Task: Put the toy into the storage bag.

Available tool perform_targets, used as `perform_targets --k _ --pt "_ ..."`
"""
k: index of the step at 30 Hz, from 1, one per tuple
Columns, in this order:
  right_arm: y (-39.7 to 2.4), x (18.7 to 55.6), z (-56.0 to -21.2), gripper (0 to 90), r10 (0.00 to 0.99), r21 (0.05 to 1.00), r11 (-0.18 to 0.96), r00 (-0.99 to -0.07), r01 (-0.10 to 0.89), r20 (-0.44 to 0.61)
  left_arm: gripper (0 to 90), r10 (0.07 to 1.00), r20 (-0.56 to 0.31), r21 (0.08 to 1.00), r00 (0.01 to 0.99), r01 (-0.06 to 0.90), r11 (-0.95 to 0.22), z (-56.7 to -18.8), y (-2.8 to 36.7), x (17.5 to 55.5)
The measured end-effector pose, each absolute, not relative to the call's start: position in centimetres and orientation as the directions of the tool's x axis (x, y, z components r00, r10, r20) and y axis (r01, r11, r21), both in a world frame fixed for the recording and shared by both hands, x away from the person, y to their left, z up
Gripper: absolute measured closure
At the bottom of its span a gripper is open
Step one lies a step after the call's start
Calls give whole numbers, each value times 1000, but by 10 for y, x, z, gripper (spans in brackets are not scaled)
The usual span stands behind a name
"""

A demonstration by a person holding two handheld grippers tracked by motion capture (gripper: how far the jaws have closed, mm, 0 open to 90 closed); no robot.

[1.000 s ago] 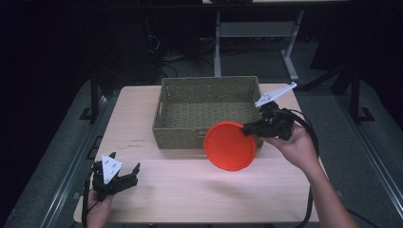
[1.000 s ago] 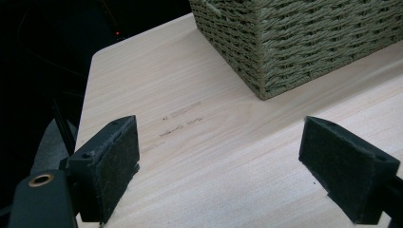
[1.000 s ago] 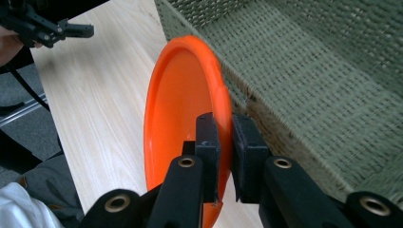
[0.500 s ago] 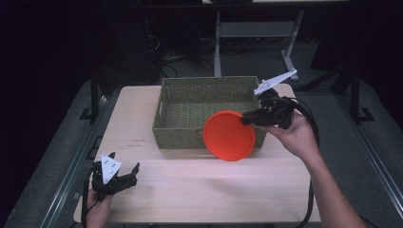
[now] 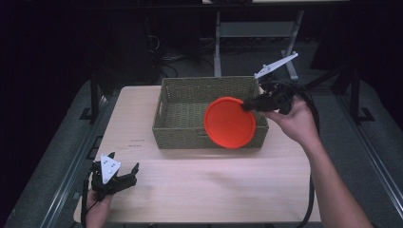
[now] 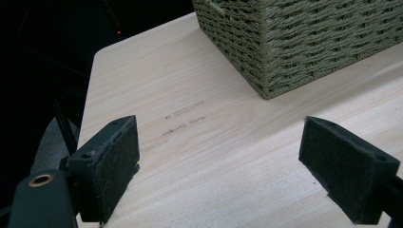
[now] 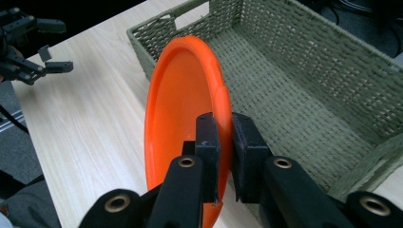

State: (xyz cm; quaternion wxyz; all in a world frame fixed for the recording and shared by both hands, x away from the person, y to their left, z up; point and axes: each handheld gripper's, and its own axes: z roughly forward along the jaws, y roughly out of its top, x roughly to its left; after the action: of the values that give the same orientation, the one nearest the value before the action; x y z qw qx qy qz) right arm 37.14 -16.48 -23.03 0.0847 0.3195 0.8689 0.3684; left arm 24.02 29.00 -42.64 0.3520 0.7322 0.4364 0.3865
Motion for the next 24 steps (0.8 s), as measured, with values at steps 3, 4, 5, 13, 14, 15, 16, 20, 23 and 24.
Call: perform_targets --k 3,4,5,13,14,15,16,20,23,24 --pt "-163 376 -225 824 621 699 520 -779 491 85 128 913 255 857 318 363 -366 -426 290 240" --pt "-163 377 -223 824 623 698 520 -778 492 84 128 910 263 852 320 365 -375 -426 290 240" --pt "-162 379 -223 824 621 699 523 -780 488 80 128 910 263 853 320 364 -374 -426 290 240" --pt "-157 389 -216 824 638 690 517 -765 506 83 128 910 262 853 322 363 -375 -426 290 240" --pt "-157 392 -216 824 640 691 518 -765 505 79 128 909 262 852 324 364 -376 -427 290 240" --pt "-156 394 -215 824 639 690 519 -765 504 78 128 909 262 851 325 366 -376 -426 290 240" --pt "-155 397 -215 824 640 688 519 -764 507 80 128 910 258 853 324 366 -372 -426 290 240" --pt "-154 405 -215 824 654 683 512 -752 521 83 128 910 258 853 324 366 -372 -426 290 240" --pt "-155 412 -218 824 661 681 503 -744 532 93 128 910 259 854 324 363 -372 -426 290 240" --pt "-155 414 -218 823 664 679 501 -742 537 97 128 910 257 855 324 363 -371 -427 290 240"
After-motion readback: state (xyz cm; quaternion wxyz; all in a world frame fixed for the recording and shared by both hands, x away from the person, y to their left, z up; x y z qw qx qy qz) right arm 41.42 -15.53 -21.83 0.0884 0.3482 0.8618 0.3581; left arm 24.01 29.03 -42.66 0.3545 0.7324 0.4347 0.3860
